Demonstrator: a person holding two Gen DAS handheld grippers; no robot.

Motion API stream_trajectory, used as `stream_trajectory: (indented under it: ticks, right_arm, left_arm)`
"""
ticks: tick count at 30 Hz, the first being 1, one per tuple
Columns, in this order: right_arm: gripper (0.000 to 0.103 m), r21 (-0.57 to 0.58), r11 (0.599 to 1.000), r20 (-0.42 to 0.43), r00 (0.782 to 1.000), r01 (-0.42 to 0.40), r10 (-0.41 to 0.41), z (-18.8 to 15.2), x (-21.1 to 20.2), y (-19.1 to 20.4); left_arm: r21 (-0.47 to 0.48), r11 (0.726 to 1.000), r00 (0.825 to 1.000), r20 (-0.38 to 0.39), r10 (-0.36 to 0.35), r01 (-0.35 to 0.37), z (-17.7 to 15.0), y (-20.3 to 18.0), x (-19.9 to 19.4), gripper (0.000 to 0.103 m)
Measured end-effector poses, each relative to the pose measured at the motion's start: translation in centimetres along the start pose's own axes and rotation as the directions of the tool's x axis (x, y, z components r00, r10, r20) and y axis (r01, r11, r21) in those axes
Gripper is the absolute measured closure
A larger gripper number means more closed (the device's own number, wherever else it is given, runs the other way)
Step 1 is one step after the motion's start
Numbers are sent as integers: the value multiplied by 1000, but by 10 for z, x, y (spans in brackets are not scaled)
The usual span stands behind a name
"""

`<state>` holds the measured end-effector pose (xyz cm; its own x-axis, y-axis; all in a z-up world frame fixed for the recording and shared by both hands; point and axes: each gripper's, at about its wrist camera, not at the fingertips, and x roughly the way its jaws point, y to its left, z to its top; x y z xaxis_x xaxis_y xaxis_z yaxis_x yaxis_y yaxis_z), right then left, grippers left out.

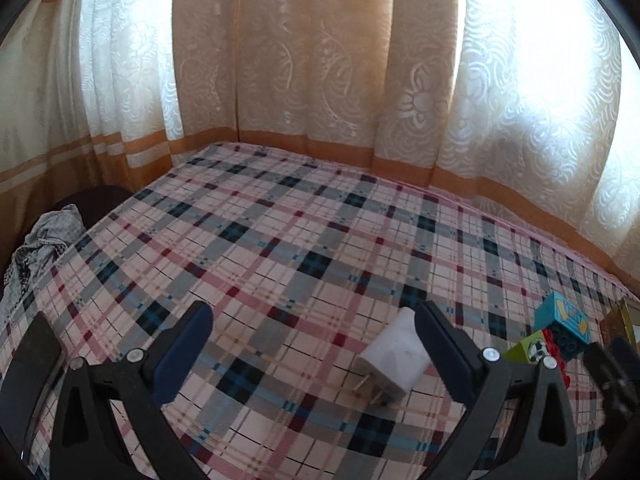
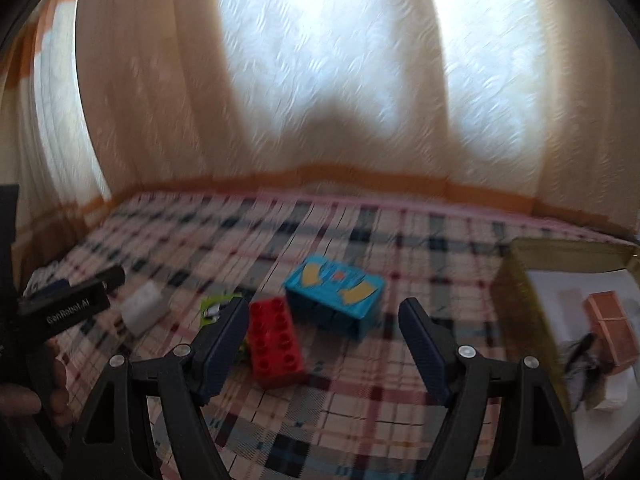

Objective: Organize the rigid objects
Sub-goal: 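Grasp the white charger with the left gripper while the right gripper grasps the red block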

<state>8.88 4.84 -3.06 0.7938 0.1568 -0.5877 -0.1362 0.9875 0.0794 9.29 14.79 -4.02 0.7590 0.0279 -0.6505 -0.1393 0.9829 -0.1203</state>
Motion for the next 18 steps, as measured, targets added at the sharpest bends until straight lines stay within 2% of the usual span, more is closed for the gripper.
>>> stream_trajectory:
  ticks: [3,8,15,18]
  right_arm:
    - [24,3,1000,-43,999,-14,14,-3,7,0]
    - [34,16,999,-143,989,-44,46,-8,20,0]
    - [42,-55,997,-244,969,-51,36,-12,41,19]
    - [42,-72,996,-251,968,-43,23,-11,45,25]
  left_arm:
    - [59,998,1000,-3,-1,1,-1,-12,0,1]
    - [131,991,999,-39,-21,26,-4,-26,4,1]
    - [160,985,989,-145,-34,57,-8,-36,23,1]
    - [171,984,985,-173,-13,43,-9,-39,29,1]
